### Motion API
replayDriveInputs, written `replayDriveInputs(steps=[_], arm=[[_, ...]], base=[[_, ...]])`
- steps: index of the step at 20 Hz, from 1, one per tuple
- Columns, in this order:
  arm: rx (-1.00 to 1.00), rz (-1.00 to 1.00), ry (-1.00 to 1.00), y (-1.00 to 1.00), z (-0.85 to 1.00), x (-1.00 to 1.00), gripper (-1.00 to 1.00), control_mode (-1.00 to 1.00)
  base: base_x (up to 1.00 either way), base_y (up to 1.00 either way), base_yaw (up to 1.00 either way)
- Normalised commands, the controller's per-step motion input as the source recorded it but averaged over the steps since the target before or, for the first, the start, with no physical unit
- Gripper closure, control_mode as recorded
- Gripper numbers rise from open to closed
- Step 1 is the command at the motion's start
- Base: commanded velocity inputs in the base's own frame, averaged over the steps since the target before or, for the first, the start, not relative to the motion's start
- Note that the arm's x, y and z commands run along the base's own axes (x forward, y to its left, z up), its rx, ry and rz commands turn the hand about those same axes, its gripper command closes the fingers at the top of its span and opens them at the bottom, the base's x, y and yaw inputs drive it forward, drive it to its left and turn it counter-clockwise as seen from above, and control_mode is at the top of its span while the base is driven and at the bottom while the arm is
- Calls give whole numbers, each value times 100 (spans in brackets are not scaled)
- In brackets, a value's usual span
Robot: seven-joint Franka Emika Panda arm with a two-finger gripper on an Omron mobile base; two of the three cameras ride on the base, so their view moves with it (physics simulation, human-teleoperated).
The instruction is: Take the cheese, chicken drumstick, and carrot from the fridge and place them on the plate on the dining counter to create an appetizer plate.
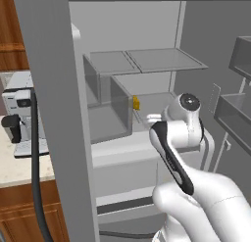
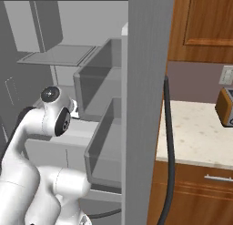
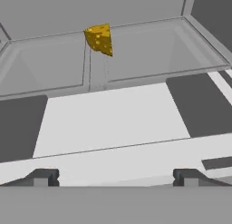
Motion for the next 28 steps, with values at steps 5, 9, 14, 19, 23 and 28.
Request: replayDriveInputs(steps=[5, 9, 14, 19, 23, 28], arm=[[-9, 0, -9, 1, 1, 44, -100, -100], [-9, 0, -16, 3, 0, 29, -100, -100], [0, 0, -5, 0, 0, 19, -100, -100], [0, 0, 0, 0, 8, 24, -100, -100], [0, 0, 4, 0, 20, 19, -100, -100], [0, 0, 5, 0, 5, 27, -100, -100]], base=[[0, 0, 0], [0, 0, 0], [0, 0, 0], [0, 0, 0], [0, 0, 0], [0, 0, 0]])
